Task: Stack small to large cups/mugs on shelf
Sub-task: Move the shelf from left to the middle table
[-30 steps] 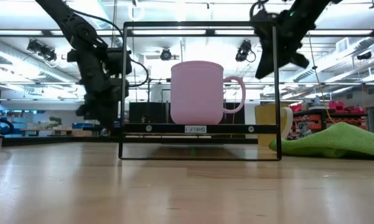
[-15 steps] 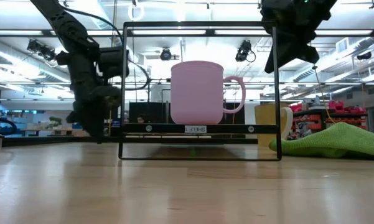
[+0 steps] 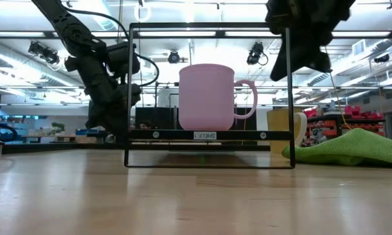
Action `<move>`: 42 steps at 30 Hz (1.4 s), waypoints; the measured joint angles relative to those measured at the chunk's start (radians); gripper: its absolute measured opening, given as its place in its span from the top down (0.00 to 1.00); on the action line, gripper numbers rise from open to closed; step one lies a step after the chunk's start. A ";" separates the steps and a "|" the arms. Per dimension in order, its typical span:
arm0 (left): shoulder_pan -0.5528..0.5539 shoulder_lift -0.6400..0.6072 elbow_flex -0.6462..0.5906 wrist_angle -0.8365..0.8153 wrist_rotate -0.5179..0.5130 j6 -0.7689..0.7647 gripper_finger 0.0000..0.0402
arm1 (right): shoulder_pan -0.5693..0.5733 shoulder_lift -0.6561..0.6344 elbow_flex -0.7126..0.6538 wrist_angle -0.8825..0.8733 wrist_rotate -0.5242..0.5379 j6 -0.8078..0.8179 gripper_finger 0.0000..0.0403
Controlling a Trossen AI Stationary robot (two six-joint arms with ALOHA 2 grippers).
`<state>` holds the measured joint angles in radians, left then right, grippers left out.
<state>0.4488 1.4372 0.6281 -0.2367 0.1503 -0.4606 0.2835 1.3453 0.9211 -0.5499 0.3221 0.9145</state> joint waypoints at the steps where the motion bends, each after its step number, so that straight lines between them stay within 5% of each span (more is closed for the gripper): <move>1: 0.000 0.000 0.000 0.000 0.000 0.000 0.97 | 0.014 0.002 0.000 0.000 -0.002 0.014 0.99; 22: -0.292 0.003 0.000 0.075 0.045 -0.138 0.95 | 0.093 0.002 0.000 0.001 0.046 0.108 0.99; 42: -0.421 0.003 0.000 0.114 0.026 -0.209 0.95 | 0.145 0.002 0.000 0.037 0.046 0.118 0.99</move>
<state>0.0277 1.4399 0.6285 -0.1230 0.1762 -0.6696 0.4284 1.3476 0.9207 -0.5129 0.3676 1.0322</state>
